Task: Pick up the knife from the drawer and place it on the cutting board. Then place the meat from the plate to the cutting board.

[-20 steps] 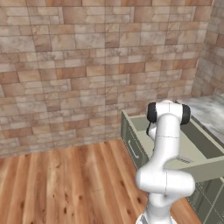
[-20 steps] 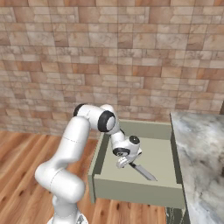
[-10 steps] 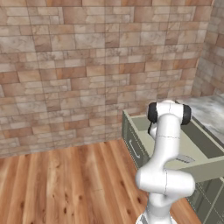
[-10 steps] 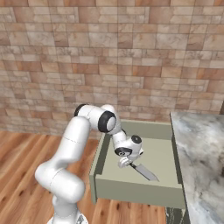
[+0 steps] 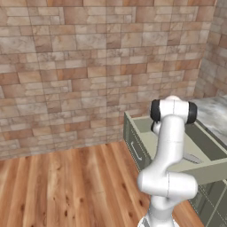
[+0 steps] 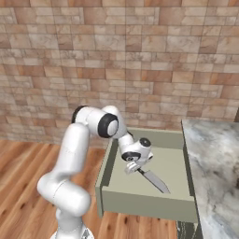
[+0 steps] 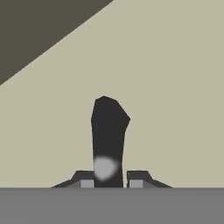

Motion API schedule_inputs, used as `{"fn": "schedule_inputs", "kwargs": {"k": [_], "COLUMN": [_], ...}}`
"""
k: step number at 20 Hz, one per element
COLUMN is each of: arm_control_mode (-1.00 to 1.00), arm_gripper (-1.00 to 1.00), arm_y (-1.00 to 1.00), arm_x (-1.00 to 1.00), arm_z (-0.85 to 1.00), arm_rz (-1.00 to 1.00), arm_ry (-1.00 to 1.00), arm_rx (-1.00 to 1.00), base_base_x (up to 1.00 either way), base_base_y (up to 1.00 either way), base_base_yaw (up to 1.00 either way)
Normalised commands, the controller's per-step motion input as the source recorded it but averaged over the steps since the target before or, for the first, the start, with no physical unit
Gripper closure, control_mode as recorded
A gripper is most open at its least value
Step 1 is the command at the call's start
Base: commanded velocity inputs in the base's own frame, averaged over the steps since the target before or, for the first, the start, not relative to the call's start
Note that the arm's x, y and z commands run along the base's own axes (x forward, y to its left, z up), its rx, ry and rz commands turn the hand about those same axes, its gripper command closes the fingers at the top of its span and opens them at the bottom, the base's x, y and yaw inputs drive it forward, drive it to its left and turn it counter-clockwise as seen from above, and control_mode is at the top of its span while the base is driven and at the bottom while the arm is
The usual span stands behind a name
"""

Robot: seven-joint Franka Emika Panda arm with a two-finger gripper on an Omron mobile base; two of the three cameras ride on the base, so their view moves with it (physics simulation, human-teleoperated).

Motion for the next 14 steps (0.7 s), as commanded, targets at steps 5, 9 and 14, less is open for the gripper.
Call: {"fn": "schedule_inputs", "kwargs": {"k": [5,9,14], "arm_control_mode": [-1.0,-1.0,-1.0], "arm_gripper": [1.0,1.0,1.0], "arm_y": [0.28,0.32,0.32], "arm_x": [0.03,0.06,0.0], "arm_z": [0.82,0.85,0.98], "arm_rz": [0.0,0.0,0.0], "arm_ry": [0.0,0.02,0.03], "arm_rx": [0.0,0.0,0.0], "base_base_x": [0.0,0.0,0.0], "base_base_y": [0.0,0.0,0.0], "base_base_yaw": [0.0,0.0,0.0]}}
